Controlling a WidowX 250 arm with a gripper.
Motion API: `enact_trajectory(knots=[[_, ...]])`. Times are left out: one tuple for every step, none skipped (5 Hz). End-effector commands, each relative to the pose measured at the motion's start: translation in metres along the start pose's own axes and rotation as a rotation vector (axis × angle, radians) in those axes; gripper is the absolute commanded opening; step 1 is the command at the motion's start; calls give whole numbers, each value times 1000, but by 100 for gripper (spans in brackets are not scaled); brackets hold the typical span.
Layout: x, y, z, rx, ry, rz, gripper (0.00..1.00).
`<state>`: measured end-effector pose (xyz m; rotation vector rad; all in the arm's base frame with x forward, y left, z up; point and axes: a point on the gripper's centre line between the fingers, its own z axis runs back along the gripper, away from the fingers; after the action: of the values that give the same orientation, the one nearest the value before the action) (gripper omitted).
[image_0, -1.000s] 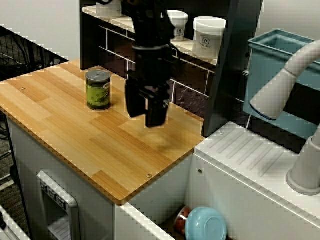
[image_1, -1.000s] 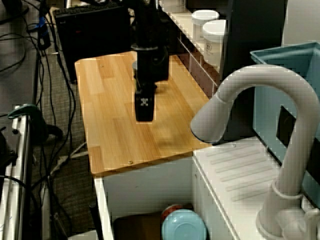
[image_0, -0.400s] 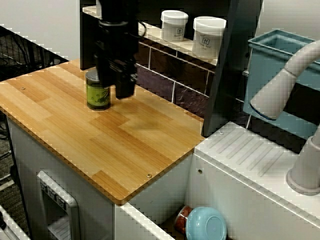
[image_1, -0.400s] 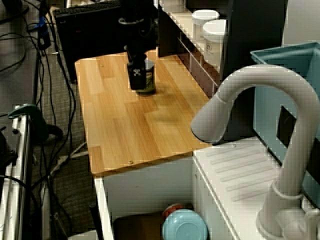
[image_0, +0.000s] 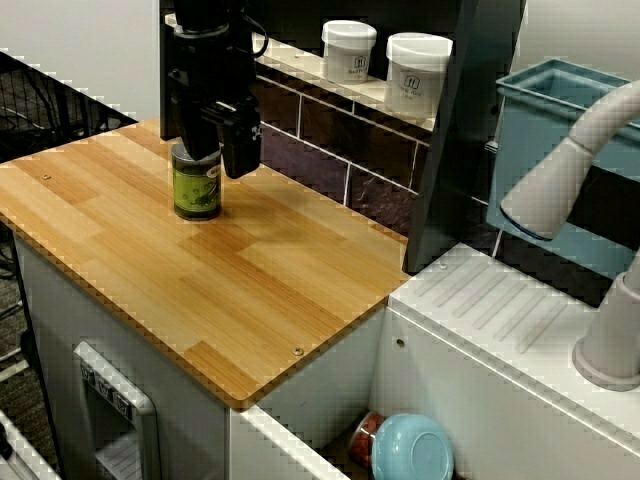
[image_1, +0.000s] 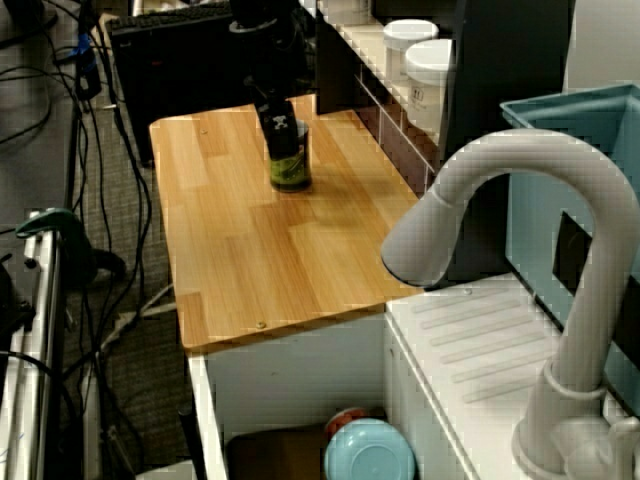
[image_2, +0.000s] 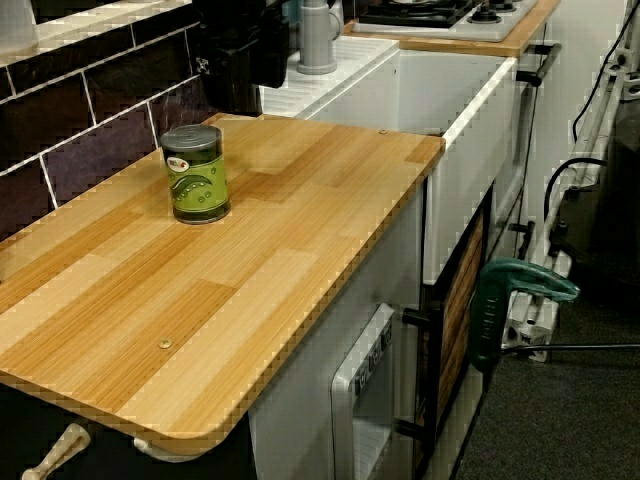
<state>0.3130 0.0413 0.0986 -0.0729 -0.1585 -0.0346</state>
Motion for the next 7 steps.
enact_trajectory(knots=[[21,20,31,40,-117,51,100],[29,28,36,51,-136,60,100],[30,35,37,66,-167,56,100],[29,41,29,85,-190,79,100],[31,47,23,101,-207,90,100],[31,52,18,104,-216,101,100],[34,56,13,108,-215,103,100]])
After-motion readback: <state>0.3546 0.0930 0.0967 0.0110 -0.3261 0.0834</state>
